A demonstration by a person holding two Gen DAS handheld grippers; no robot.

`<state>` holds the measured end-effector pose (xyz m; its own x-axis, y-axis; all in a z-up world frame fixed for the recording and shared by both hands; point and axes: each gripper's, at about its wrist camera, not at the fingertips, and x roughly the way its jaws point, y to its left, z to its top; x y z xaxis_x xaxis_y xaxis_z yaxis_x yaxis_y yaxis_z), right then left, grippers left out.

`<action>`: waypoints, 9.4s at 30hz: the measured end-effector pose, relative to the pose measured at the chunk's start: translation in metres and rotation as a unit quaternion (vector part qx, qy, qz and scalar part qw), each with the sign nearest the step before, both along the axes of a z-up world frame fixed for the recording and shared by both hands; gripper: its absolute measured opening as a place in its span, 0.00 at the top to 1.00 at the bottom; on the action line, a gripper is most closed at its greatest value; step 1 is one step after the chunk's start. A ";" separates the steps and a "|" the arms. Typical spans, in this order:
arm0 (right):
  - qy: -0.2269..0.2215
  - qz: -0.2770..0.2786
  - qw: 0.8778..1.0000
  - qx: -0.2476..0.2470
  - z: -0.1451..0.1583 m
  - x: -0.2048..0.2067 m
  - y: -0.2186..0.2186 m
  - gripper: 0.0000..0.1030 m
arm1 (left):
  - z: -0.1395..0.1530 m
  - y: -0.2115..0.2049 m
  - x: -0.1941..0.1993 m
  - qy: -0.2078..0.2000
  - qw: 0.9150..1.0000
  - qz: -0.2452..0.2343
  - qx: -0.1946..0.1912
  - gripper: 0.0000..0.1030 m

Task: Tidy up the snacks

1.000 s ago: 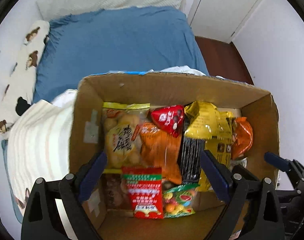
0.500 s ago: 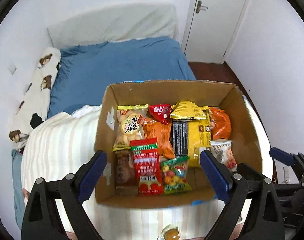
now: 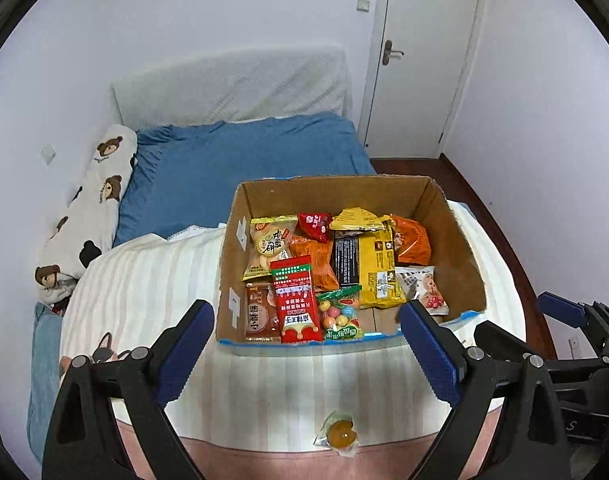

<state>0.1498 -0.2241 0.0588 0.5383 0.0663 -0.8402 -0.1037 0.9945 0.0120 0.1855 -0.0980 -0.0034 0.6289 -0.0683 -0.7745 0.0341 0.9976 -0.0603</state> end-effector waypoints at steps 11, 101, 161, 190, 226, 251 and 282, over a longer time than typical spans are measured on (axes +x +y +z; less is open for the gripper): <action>-0.030 -0.005 1.000 0.008 0.017 -0.038 -0.009 0.06 | 0.016 -0.008 -0.033 -0.028 1.000 -0.004 0.005 0.07; 0.254 -0.079 0.962 0.065 -0.248 -0.098 -0.002 0.40 | -0.311 -0.018 -0.111 0.352 0.931 0.006 -0.100 0.57; 0.133 -0.035 0.975 0.172 -0.105 -0.052 -0.001 0.45 | -0.139 -0.052 -0.030 0.225 0.948 -0.030 -0.224 0.46; 0.195 -0.028 0.980 0.022 -0.157 0.194 -0.006 0.20 | -0.183 -0.052 0.214 0.263 0.961 -0.053 -0.065 0.44; 0.044 -0.046 0.998 0.009 -0.042 0.054 -0.023 0.02 | -0.064 -0.006 0.046 0.084 0.996 -0.007 -0.021 0.08; -0.100 -0.023 0.995 0.015 0.084 -0.155 -0.015 0.02 | 0.034 -0.003 -0.129 -0.044 0.999 0.006 -0.001 0.08; -0.108 -0.060 0.992 0.012 0.075 -0.121 -0.024 0.00 | 0.011 -0.010 -0.084 -0.033 0.999 0.026 0.009 0.00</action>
<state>0.0286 -0.2482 0.1337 0.7108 0.0089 -0.7033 0.0128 0.9996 0.0256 0.1011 -0.1084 0.0079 0.6808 -0.0204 -0.7322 -0.0145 0.9990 -0.0413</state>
